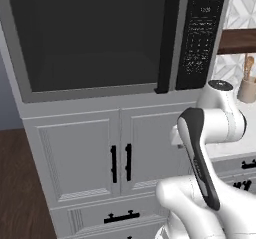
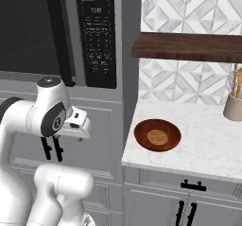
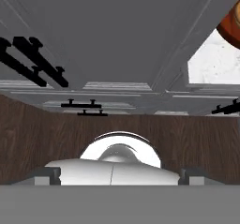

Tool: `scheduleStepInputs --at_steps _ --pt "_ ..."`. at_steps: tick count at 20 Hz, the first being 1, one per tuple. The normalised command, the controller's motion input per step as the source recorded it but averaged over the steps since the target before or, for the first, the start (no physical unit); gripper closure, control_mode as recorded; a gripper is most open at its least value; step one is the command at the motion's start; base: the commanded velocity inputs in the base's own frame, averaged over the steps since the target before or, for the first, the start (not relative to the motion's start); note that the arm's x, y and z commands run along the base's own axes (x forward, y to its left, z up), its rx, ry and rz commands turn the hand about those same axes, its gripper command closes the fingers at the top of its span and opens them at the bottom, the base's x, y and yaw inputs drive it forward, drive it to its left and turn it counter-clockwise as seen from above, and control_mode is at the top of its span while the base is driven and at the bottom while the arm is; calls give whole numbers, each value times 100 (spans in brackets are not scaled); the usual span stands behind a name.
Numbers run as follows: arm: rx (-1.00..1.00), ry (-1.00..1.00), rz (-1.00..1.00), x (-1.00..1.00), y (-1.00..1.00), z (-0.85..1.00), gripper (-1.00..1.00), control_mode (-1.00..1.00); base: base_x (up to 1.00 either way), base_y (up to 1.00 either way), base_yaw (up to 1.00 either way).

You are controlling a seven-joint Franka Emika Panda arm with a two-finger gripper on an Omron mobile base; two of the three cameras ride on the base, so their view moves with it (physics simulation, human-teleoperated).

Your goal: Open the microwave, place the bowl with waffle inside the microwave, then close the microwave door and turn it on.

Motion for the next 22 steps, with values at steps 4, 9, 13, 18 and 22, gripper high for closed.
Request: scheduleStepInputs --at_steps 4,9,13,18,22 --pt "0 0 0 0 0 0 -100 100 0 -70 0" --pt "0 0 0 0 0 0 -100 100 0 -50 5" --pt "0 0 0 0 0 0 -100 100 0 -10 20" --pt "0 0 0 0 0 0 -100 100 0 0 27" --pt "0 0 0 0 0 0 -100 100 0 0 25"
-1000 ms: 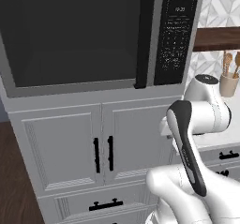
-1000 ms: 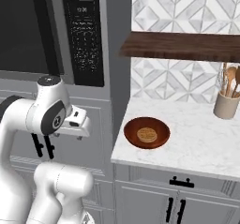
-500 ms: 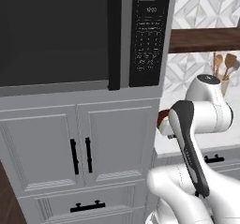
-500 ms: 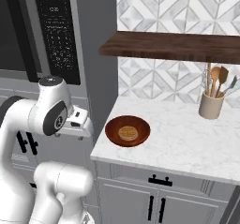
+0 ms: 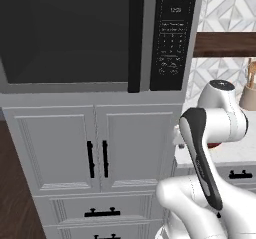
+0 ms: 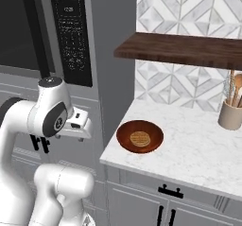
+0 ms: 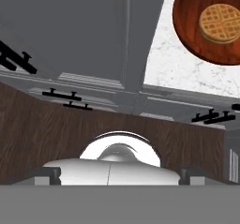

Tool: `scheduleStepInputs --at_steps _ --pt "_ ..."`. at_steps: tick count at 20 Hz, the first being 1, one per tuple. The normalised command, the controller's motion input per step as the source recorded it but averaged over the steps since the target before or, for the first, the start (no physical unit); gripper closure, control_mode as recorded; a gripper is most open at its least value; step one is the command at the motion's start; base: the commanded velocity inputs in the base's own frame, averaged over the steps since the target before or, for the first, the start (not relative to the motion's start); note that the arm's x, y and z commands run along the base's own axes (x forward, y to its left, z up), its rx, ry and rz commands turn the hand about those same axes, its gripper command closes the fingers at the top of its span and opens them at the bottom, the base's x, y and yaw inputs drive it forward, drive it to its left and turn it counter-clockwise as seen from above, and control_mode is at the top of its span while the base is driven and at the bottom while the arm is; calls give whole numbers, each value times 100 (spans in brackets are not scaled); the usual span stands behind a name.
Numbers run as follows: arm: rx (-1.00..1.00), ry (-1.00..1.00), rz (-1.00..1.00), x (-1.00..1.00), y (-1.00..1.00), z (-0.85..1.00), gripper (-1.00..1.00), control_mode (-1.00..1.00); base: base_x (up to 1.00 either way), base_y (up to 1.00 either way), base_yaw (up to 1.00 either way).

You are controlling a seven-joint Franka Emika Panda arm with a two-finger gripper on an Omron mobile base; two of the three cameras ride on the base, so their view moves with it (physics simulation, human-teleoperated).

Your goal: Open the microwave, place the bowl with waffle inside the microwave, then close the microwave door and turn it on.

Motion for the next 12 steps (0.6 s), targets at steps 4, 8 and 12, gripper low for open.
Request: scheduleStepInputs --at_steps 4,8,12 --pt "0 0 0 0 0 0 -100 100 0 0 22" --pt "-4 -6 5 0 0 0 -100 -100 0 0 9" --pt "-6 -28 5 -4 0 25 -100 -100 0 0 0"
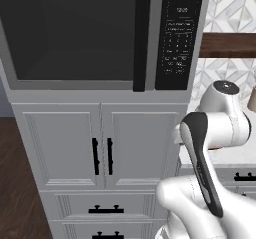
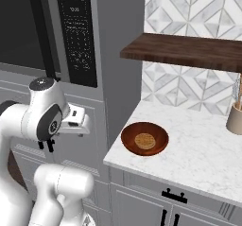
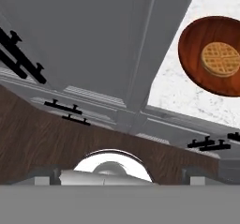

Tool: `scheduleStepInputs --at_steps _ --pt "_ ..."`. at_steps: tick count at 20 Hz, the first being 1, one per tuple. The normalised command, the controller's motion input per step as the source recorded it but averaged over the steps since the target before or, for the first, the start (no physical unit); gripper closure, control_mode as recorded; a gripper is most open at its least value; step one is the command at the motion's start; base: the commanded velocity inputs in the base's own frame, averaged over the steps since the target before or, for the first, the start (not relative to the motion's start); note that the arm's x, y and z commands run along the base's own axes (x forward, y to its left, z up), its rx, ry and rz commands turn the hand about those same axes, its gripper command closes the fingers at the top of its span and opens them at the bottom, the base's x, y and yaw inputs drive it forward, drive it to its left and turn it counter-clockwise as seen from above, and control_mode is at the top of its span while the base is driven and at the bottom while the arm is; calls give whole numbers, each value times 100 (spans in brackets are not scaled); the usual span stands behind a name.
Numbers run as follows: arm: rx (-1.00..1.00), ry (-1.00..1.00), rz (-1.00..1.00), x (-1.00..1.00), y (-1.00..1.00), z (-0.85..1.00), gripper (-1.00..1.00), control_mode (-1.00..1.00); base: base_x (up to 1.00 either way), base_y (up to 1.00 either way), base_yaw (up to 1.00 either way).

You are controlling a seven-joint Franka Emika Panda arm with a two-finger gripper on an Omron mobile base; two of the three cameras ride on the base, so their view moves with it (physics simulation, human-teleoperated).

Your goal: Open the microwave, place the bowl with waffle inside the microwave, then close the microwave door and turn it on.

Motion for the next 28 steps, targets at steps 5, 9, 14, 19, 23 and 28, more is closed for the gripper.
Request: scheduleStepInputs --at_steps 5,9,14,19,23,28 --pt "-3 -42 0 -7 0 55 -100 -100 0 0 0" --pt "0 -40 0 0 1 62 -100 -100 0 0 0" --pt "0 -31 0 0 0 69 -100 -100 0 0 0" --pt "-1 -23 0 -1 17 74 -100 -100 0 0 0" --pt "0 -11 0 -1 10 70 -100 -100 0 0 0" --pt "2 12 -1 0 24 48 -100 -100 0 0 0"
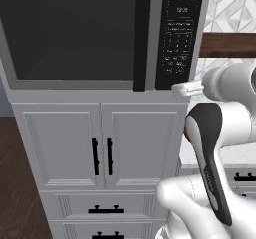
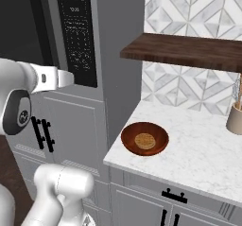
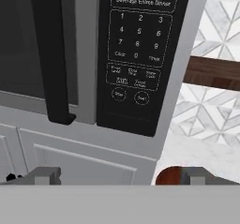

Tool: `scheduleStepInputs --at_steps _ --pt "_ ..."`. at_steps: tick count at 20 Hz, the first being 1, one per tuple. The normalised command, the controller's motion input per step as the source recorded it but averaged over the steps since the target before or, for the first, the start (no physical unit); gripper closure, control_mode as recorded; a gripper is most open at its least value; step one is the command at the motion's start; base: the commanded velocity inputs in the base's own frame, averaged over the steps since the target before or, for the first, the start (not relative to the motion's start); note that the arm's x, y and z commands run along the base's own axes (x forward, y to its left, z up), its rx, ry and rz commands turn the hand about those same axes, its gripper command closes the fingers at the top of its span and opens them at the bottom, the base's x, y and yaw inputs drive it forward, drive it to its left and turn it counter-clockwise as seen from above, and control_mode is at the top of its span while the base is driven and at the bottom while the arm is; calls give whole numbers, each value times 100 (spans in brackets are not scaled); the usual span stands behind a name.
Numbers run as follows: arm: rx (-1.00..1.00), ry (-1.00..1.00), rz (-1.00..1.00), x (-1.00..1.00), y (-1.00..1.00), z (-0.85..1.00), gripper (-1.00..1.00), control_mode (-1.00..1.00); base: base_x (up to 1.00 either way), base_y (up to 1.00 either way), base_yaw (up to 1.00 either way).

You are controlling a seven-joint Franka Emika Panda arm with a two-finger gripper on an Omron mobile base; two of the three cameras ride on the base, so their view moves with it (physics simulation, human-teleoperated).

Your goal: Open the microwave, place the bowl with waffle inside the microwave, then close the microwave door and turn it on.

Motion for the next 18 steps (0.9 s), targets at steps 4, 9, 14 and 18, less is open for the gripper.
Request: scheduleStepInputs --at_steps 4,9,14,18 --pt "0 19 -7 0 55 26 -100 -100 0 0 0" --pt "0 7 -15 0 39 3 -100 -100 0 0 0" --pt "0 0 -11 11 18 -17 -100 -100 0 0 0" --pt "0 -1 -5 35 25 -31 -100 -100 0 0 0"
